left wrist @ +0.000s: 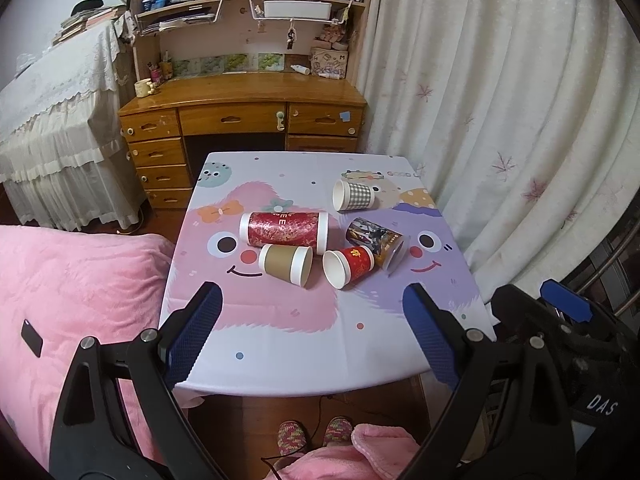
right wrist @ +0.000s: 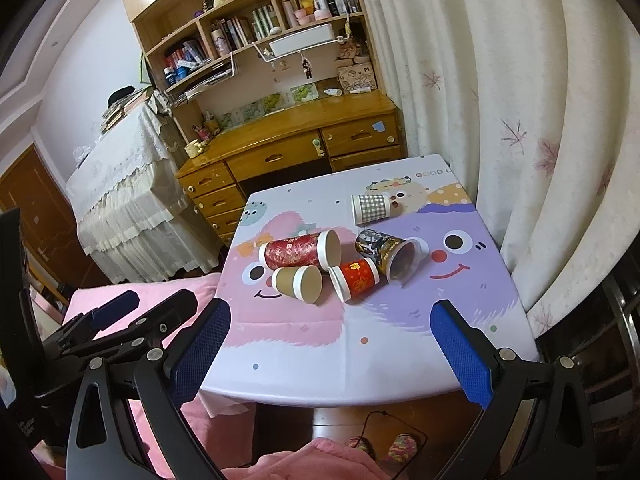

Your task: Flip cup upright

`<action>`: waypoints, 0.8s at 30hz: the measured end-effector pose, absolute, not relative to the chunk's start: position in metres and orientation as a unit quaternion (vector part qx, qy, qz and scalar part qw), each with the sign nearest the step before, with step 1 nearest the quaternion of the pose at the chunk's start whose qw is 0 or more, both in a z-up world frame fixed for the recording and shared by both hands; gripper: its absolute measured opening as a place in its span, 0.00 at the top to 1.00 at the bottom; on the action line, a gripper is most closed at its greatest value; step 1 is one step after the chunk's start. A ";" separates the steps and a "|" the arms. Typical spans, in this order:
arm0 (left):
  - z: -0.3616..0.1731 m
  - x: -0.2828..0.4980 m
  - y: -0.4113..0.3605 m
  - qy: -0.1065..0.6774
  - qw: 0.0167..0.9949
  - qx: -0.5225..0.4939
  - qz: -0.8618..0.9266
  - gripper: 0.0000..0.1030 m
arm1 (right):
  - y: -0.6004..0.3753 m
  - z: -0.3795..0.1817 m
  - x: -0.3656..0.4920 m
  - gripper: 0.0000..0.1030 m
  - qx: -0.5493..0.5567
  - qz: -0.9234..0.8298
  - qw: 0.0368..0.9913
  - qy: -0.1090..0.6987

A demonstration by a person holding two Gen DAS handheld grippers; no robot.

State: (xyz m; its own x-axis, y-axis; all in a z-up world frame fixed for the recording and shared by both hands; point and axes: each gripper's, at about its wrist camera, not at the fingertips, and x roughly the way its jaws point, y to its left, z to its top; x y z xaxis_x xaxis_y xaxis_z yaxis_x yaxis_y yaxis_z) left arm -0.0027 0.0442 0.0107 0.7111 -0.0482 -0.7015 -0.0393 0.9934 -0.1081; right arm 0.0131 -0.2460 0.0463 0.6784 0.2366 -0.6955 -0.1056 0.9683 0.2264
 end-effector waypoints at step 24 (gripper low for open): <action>-0.020 0.050 0.058 0.406 0.909 -0.011 -0.091 0.12 | -0.243 0.011 0.015 0.02 0.068 0.033 0.929 0.362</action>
State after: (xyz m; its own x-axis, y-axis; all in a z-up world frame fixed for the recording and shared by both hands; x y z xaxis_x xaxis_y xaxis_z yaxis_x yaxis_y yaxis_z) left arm 0.0496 0.0582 -0.0199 0.6544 -0.1743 -0.7358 0.1559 0.9833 -0.0942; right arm 0.0153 -0.2427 0.0113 0.7355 0.1101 -0.6685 -0.0119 0.9886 0.1498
